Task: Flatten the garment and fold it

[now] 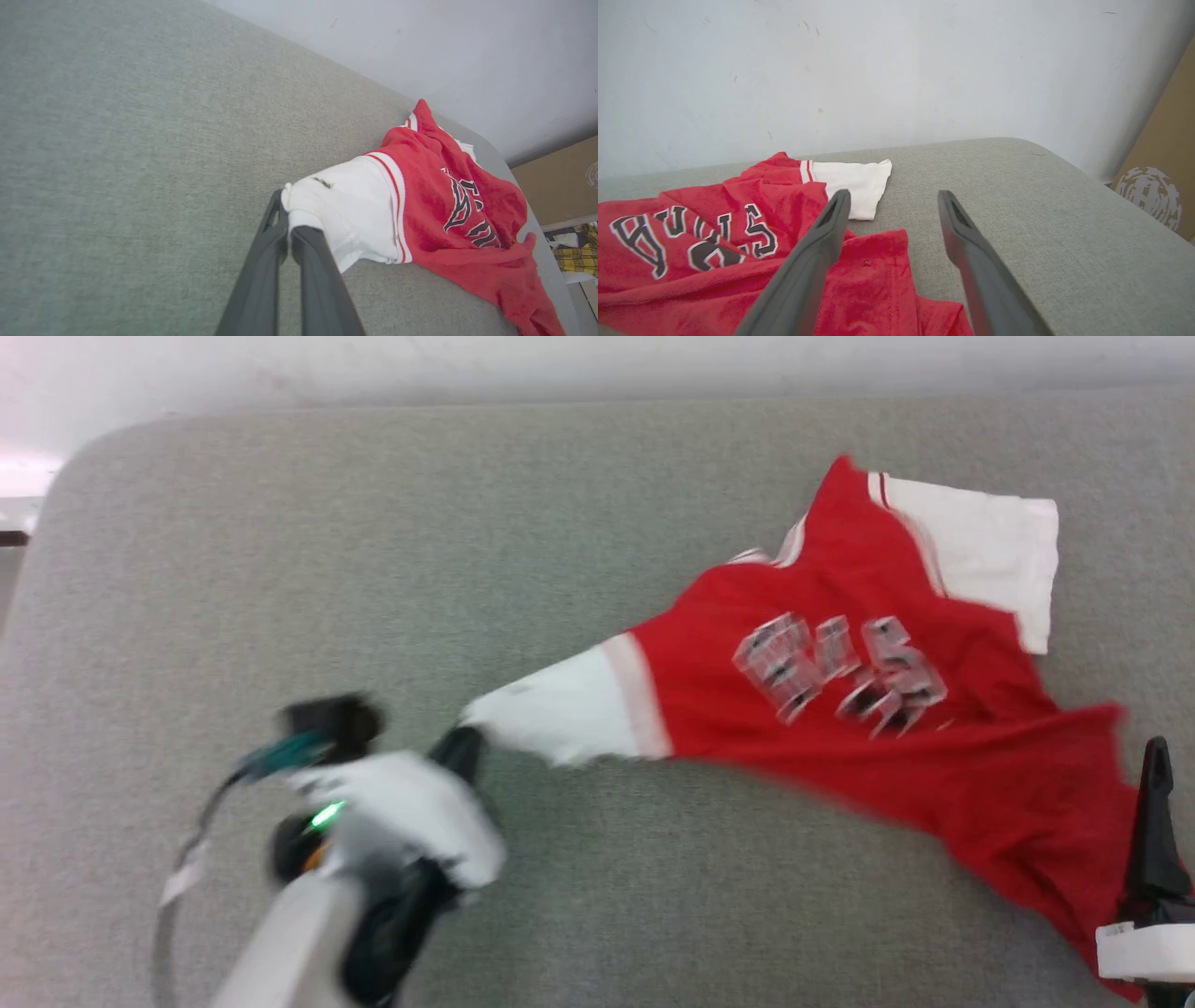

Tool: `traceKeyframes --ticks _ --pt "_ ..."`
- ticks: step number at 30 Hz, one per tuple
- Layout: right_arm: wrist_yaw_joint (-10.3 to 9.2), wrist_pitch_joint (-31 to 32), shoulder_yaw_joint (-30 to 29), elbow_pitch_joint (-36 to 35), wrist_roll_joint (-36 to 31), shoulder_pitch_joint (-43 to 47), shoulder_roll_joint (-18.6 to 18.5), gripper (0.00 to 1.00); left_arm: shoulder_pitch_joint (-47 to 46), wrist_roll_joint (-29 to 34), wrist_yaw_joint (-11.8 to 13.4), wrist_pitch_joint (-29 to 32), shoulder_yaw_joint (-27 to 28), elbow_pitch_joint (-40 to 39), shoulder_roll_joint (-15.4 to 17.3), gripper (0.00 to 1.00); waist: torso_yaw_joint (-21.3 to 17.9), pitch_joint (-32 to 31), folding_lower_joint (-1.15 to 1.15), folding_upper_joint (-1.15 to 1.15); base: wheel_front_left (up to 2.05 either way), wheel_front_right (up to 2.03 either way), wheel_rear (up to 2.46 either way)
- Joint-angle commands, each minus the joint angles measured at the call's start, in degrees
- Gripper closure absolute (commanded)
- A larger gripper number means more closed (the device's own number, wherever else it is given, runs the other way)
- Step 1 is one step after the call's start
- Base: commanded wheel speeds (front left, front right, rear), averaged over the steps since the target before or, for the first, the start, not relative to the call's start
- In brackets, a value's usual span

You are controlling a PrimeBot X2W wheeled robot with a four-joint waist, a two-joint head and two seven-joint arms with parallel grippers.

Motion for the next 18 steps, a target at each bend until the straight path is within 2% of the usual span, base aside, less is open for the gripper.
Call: traceKeyframes --ticks 1,7,12,13,14,18 --pt "-0.04 -0.13 -0.17 0.07 -0.39 0.25 0.15 0.0 2.05 -0.78 0.57 -0.43 1.2 -1.53 1.01 1.0 0.88 -0.76 0.01 0.0 0.0 0.0 0.0" --pt "-0.04 0.72 -0.6 -0.22 -0.87 1.02 0.15 0.0 13.0 -3.51 2.11 -2.69 7.77 -8.43 5.74 1.0 1.98 -1.56 0.01 0.0 0.0 0.0 0.0" --pt "-0.04 1.58 -0.41 -0.74 -1.42 1.24 0.15 0.0 16.92 -4.23 3.26 -2.72 7.73 -9.41 5.14 1.0 2.77 -2.46 0.01 0.0 0.0 0.0 0.0" --pt "-0.04 1.76 -0.32 -0.87 -1.49 1.26 0.15 0.0 17.15 -4.28 3.48 -2.47 7.43 -9.06 4.9 0.67 2.85 -2.61 0.01 0.0 0.0 0.0 0.0" --pt "-0.04 1.94 -0.23 -0.99 -1.56 1.28 0.15 0.0 17.17 -4.02 3.58 -2.35 7.04 -8.65 4.87 0.0 2.9 -2.76 0.01 0.0 0.0 0.0 0.0" --pt "-0.04 2.48 -0.06 -1.42 -1.76 1.44 0.15 0.0 16.8 -3.88 3.84 -1.95 6.45 -7.77 4.62 0.0 2.99 -3.23 0.01 0.0 0.0 0.0 0.0"
